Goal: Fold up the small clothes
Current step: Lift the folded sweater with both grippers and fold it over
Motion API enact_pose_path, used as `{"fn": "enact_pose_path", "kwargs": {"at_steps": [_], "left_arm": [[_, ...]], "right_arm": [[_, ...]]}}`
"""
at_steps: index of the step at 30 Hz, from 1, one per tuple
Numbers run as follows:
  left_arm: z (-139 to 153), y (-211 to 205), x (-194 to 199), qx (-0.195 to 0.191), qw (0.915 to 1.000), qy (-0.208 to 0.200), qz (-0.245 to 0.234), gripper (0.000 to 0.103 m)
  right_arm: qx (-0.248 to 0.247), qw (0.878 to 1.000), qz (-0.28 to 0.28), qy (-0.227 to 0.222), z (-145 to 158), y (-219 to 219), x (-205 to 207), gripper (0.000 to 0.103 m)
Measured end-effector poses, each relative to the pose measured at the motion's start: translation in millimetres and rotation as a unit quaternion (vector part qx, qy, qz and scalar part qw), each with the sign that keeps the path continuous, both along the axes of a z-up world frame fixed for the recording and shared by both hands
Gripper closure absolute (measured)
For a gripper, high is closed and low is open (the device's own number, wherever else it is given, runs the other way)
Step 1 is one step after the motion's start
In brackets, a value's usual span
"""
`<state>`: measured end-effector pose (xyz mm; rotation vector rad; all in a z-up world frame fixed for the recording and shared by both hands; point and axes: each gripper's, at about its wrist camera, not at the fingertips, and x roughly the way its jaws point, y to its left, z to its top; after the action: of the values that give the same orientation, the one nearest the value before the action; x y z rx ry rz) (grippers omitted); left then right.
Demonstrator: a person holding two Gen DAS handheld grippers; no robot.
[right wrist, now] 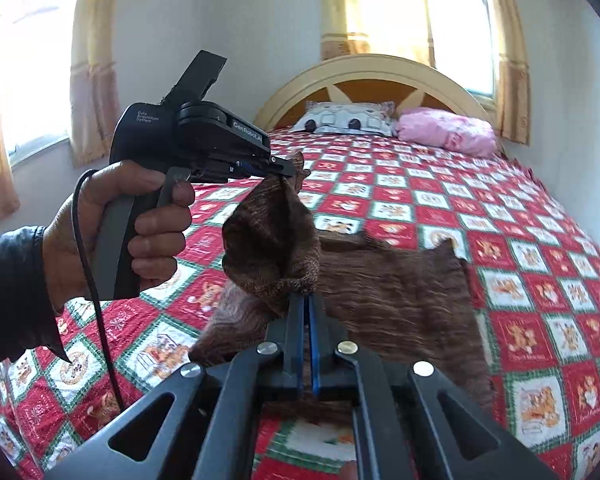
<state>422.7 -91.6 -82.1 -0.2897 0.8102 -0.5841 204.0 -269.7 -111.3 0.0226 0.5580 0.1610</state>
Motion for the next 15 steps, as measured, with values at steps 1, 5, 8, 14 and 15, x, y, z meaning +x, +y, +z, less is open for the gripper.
{"fn": "enact_pose_path", "kwargs": {"at_steps": [1,5,8,14,15], "left_arm": [[-1,-7,0,0.003,1.0,0.001,-0.005,0.097],[-7,-34,-1,0.012,0.9997,0.006,-0.022,0.097],[-9,-53,-2,0.015,0.9993,0.009,-0.033,0.097],[-10,-85,-6,0.021,0.9982,0.012,-0.055,0.097],[-11,-93,-8,0.025,0.9978,0.012,-0.061,0.097]], "right_arm": [[0.0,1.0,-0.004,0.001,-1,-4,0,0.102],[0.012,1.0,-0.021,0.014,-11,-27,-1,0.102],[0.022,0.999,-0.031,0.019,-15,-39,-6,0.102],[0.04,0.998,-0.047,0.032,-26,-65,-20,0.102],[0.043,0.997,-0.05,0.036,-28,-69,-21,0.102]]}}
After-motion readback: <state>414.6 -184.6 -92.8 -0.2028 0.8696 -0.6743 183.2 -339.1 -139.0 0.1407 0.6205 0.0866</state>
